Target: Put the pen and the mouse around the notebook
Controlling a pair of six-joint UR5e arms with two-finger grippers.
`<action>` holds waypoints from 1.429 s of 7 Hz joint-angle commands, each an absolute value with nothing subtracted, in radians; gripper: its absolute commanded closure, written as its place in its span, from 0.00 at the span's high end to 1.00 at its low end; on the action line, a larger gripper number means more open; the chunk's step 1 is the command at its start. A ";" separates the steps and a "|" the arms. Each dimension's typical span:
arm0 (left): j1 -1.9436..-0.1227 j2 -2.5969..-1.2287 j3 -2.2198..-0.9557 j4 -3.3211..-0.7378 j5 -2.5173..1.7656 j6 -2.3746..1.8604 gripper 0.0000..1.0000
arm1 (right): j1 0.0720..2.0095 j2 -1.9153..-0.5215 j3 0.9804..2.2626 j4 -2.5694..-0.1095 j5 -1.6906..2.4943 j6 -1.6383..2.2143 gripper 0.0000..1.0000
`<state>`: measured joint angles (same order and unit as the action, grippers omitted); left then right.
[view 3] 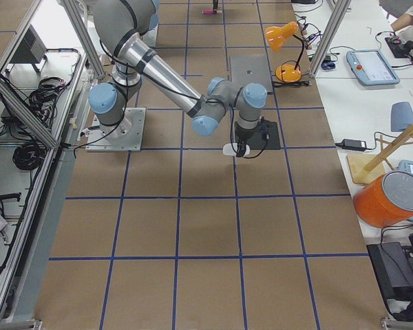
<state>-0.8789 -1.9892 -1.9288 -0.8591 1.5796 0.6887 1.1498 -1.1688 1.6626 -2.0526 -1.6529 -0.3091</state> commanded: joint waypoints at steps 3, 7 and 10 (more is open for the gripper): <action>-0.881 -1.987 -1.927 -0.861 1.575 0.690 0.10 | 1.305 -0.922 1.393 -1.977 -1.585 -0.152 0.20; -0.897 -1.950 -1.899 -0.862 1.577 0.643 0.00 | 1.313 -0.925 1.411 -1.973 -1.592 -0.123 1.00; -1.065 -1.951 -1.830 -0.874 1.592 0.244 0.00 | 1.435 -1.127 1.423 -1.864 -1.608 -0.123 1.00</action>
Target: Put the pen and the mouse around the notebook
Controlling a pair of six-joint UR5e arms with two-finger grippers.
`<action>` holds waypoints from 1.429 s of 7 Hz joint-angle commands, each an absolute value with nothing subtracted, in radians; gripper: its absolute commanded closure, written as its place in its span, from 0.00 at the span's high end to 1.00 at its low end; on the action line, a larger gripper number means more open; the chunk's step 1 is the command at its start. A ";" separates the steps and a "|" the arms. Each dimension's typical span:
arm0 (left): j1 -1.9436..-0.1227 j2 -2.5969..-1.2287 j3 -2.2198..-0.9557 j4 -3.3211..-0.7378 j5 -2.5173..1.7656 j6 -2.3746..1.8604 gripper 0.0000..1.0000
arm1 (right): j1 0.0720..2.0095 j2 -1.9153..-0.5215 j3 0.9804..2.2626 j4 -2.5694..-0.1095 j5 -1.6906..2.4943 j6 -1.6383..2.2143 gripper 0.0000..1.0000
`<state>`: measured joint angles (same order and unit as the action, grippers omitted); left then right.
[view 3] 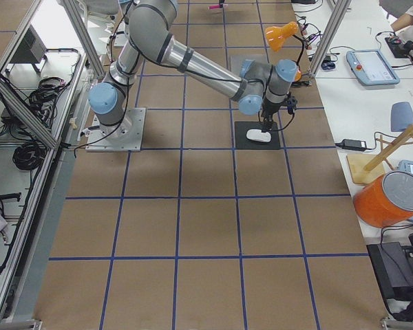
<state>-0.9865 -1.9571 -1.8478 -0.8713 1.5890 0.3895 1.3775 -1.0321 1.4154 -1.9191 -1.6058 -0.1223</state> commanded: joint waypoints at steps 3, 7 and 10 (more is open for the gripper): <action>-1.315 -1.896 -1.832 -0.920 1.583 -0.265 0.00 | 1.511 -1.467 1.621 -1.758 -1.606 -0.120 1.00; -1.595 -1.921 -1.815 -0.936 1.484 -0.800 0.00 | 1.532 -1.542 1.727 -1.822 -1.607 -0.061 1.00; -1.753 -1.930 -1.821 -0.927 1.474 -1.168 0.00 | 1.542 -1.450 1.536 -1.704 -1.573 -0.046 1.00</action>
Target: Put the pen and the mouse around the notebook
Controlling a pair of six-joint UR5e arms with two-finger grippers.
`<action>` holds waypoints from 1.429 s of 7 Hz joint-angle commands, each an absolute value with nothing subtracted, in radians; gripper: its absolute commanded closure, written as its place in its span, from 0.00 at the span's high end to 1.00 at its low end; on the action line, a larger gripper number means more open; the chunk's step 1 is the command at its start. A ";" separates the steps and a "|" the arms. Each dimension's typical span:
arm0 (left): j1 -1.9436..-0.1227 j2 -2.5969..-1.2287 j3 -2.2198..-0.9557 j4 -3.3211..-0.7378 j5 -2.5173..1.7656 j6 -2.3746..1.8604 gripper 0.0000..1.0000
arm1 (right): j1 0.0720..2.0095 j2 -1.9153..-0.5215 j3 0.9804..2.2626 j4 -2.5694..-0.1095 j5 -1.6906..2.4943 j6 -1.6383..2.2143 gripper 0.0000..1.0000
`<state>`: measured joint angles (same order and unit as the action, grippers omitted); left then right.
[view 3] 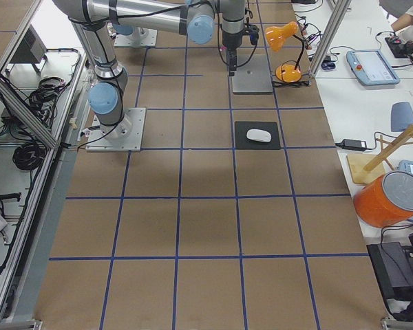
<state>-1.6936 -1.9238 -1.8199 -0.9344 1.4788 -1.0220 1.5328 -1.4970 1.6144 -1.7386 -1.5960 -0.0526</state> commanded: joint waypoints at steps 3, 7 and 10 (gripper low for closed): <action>-1.863 -1.957 -1.819 -0.923 1.476 -1.464 0.00 | 1.554 -1.430 1.528 -1.718 -1.569 -0.061 1.00; -1.919 -2.016 -1.809 -0.914 1.473 -1.609 0.00 | 1.552 -1.424 1.531 -1.718 -1.574 -0.061 1.00; -1.930 -2.031 -1.812 -0.913 1.470 -1.689 0.00 | 1.552 -1.424 1.529 -1.718 -1.575 -0.061 1.00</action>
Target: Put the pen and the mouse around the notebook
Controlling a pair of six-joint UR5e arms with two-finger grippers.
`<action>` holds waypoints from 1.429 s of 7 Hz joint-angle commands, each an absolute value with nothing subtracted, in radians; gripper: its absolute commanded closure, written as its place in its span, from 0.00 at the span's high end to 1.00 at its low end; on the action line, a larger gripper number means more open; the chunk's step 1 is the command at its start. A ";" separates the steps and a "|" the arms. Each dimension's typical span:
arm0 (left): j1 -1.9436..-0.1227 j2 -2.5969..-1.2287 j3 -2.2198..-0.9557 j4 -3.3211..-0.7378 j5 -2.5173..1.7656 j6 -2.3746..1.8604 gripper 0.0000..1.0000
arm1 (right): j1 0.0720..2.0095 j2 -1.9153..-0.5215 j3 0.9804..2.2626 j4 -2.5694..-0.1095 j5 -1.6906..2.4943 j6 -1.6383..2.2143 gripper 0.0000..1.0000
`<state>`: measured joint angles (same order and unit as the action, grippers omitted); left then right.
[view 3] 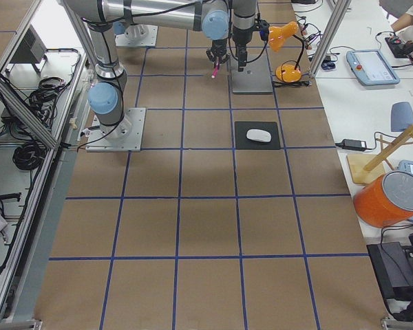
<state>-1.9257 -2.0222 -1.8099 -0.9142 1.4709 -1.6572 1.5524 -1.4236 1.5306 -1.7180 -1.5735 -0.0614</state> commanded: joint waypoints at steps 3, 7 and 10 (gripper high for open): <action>-1.936 -2.046 -1.812 -0.913 1.471 -1.761 0.00 | 1.548 -1.424 1.520 -1.720 -1.578 -0.063 1.00; -1.936 -2.046 -1.807 -0.914 1.470 -1.743 1.00 | 1.546 -1.424 1.513 -1.723 -1.582 -0.063 1.00; -1.878 -1.994 -1.795 -0.933 1.436 -1.407 1.00 | 1.546 -1.424 1.519 -1.721 -1.577 -0.057 1.00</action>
<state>-1.9118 -2.0113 -1.8017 -0.9202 1.4616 -1.5629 1.5463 -1.4236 1.5150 -1.7206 -1.5818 -0.0617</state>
